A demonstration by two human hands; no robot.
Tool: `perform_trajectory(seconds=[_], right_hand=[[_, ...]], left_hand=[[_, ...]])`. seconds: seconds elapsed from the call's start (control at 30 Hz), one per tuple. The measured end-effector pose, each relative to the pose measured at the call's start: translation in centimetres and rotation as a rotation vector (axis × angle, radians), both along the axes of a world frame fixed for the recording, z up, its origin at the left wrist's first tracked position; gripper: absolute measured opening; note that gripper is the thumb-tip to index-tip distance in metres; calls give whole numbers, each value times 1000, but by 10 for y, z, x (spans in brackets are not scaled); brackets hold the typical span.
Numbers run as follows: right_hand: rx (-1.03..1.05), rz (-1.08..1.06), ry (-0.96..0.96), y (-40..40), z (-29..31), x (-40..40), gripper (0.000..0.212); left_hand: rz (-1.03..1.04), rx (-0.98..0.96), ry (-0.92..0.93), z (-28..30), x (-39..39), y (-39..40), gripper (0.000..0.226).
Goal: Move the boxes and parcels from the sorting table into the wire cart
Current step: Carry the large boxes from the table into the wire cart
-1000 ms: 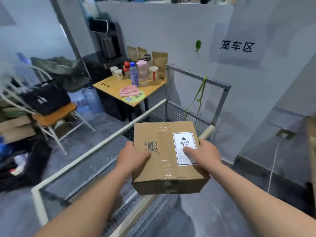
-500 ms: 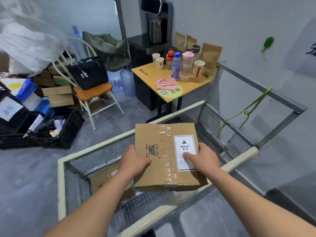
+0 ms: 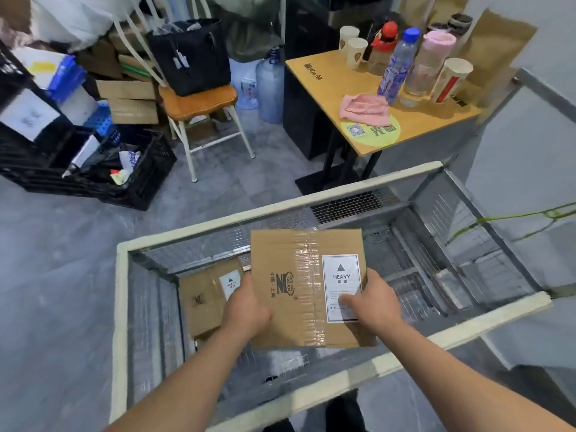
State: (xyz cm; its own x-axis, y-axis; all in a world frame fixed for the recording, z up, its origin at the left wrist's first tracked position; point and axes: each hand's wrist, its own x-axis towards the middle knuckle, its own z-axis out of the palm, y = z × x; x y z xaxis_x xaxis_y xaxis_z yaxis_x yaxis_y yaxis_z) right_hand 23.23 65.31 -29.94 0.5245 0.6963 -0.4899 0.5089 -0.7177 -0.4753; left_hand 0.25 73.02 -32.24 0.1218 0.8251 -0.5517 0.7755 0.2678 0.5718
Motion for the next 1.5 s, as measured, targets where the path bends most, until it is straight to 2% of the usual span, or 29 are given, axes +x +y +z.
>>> perform_trajectory(seconds=[0.2,0.33,0.53,0.7,0.97,1.17,1.37,1.43,1.5], right_hand=[[-103,86,37,27,-83,5,44],[-161,140,43,43,-142,13,38],[-240,192,17,64,-227,36,29],[-271,233,55,98,-286,50,31],[-257,246,117,165,-383,57,36],[-188,223,278,197,-430,59,53],[-182,172,431,206,-436,52,70],[-191,191,411,202,-429,48,69],[-199,276,302,197,-416,42,64]], left_hand=[[103,-113,6,-78,-3,2,65],[168,-179,47,-141,1,2,61],[213,-261,84,-233,20,9,78],[208,-300,105,-299,36,33,90],[275,-308,56,-387,41,92,73],[333,-305,37,-426,40,117,81],[321,-287,31,-424,37,126,83],[310,-274,13,-415,36,126,84],[276,-260,21,-401,36,124,88]])
